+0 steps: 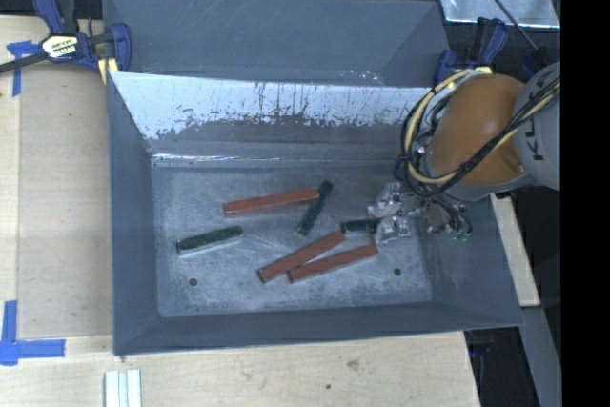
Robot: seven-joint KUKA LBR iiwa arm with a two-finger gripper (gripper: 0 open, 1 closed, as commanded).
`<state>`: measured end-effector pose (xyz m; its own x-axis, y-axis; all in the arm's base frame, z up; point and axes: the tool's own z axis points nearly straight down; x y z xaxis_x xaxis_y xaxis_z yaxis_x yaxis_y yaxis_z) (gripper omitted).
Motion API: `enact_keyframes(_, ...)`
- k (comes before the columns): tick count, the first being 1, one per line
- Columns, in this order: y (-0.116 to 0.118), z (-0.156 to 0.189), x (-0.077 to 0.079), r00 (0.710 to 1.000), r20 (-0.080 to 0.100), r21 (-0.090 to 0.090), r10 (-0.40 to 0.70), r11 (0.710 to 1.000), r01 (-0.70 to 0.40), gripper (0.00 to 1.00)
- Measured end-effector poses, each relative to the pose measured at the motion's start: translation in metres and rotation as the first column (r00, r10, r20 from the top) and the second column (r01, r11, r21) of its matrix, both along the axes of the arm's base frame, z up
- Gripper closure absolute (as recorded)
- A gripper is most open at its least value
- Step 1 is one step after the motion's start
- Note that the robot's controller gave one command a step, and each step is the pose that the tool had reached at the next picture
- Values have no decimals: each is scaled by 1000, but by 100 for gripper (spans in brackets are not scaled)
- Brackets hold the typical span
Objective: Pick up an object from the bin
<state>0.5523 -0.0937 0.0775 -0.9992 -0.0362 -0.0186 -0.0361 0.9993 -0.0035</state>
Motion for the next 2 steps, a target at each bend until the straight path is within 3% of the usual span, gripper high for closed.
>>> enact_keyframes(1,3,112,0,1000,-15,2,-5,1000,5,100)
enact_keyframes(2,3,112,0,1000,-15,2,-5,1000,5,100)
